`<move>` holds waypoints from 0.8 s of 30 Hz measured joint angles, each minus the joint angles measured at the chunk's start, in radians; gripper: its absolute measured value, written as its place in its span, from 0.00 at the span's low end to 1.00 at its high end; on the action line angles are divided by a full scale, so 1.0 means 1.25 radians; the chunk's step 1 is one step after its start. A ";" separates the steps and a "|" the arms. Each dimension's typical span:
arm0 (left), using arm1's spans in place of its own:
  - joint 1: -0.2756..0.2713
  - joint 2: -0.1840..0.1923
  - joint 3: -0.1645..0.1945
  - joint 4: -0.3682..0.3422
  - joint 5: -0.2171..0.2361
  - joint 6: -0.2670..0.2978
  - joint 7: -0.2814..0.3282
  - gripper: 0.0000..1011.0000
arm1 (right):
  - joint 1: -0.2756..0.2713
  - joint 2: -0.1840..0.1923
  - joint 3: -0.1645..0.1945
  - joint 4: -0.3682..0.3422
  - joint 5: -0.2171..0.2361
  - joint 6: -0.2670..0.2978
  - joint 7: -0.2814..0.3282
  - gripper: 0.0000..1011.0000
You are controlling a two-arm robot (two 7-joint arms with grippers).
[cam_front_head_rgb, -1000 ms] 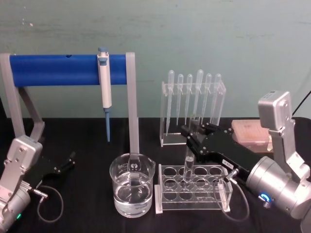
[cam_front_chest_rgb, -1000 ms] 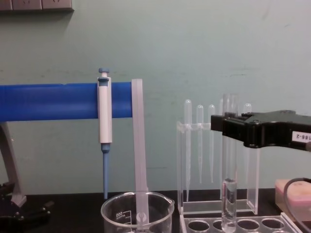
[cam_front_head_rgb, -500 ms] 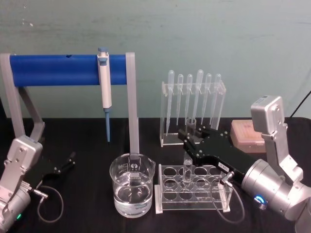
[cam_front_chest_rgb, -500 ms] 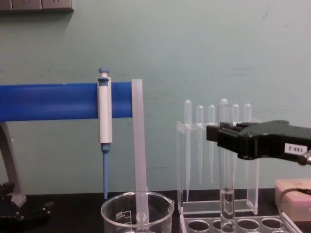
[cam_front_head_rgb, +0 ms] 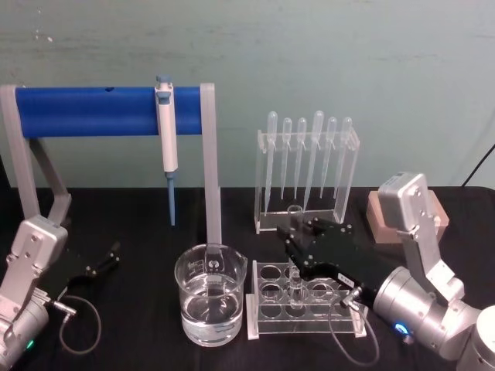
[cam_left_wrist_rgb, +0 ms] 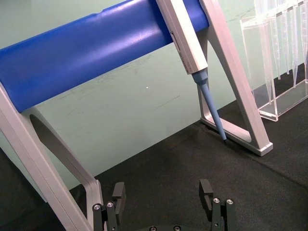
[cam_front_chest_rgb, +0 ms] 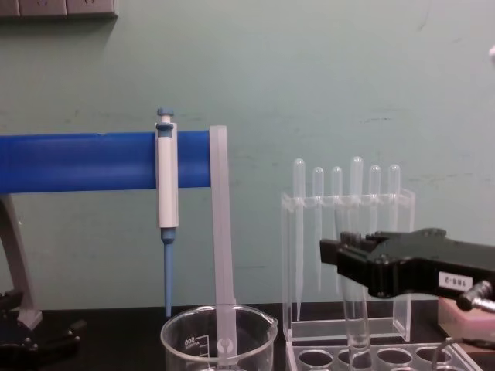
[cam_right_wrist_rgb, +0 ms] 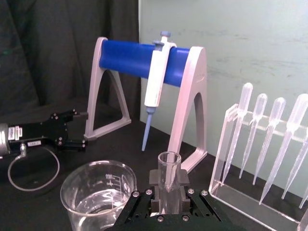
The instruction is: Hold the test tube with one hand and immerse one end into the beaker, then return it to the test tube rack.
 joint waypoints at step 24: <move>0.000 0.000 0.000 0.000 0.000 0.000 0.000 0.99 | -0.067 -0.021 0.084 -0.050 -0.018 -0.124 -0.037 0.72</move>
